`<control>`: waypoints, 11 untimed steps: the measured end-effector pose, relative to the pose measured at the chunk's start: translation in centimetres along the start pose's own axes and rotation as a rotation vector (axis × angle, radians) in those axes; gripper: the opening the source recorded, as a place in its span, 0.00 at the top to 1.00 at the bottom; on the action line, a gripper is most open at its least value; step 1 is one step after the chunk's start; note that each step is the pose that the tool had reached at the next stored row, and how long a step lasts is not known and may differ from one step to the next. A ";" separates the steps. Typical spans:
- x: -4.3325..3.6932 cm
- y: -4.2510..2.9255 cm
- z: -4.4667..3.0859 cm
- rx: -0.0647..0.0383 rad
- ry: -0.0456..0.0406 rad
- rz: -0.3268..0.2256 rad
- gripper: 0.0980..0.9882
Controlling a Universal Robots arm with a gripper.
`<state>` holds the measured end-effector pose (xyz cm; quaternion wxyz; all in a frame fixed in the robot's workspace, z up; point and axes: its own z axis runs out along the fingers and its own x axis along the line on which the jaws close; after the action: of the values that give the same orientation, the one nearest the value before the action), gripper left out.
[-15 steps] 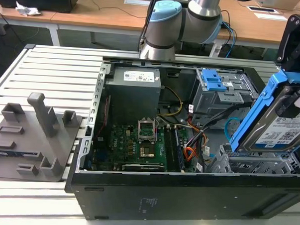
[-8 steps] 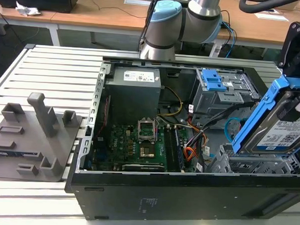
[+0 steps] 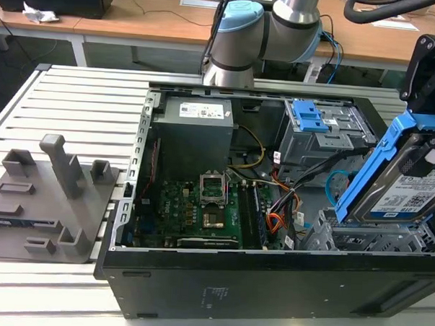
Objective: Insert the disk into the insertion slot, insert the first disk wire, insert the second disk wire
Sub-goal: 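Insert the disk into the insertion slot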
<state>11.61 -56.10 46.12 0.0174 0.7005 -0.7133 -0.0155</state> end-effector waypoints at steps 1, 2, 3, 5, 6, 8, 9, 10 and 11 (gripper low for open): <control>0.00 0.00 0.10 0.000 -0.0001 0.000 0.70; 0.00 -0.01 0.21 0.000 -0.0001 0.000 0.70; 0.00 -0.01 0.33 0.000 -0.0001 0.000 0.70; 0.00 -0.02 0.48 0.000 -0.0002 0.000 0.70; 0.00 -0.03 0.61 -0.001 -0.0003 0.000 0.70; 0.00 -0.03 0.75 -0.001 -0.0004 0.000 0.70; 0.00 -0.04 0.82 -0.001 -0.0006 0.000 0.70; 0.00 -0.04 0.88 -0.001 -0.0006 0.000 0.70; 0.00 -0.04 0.94 -0.001 -0.0009 0.000 0.70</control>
<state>11.61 -56.10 45.19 0.0174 0.7005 -0.7133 -0.0161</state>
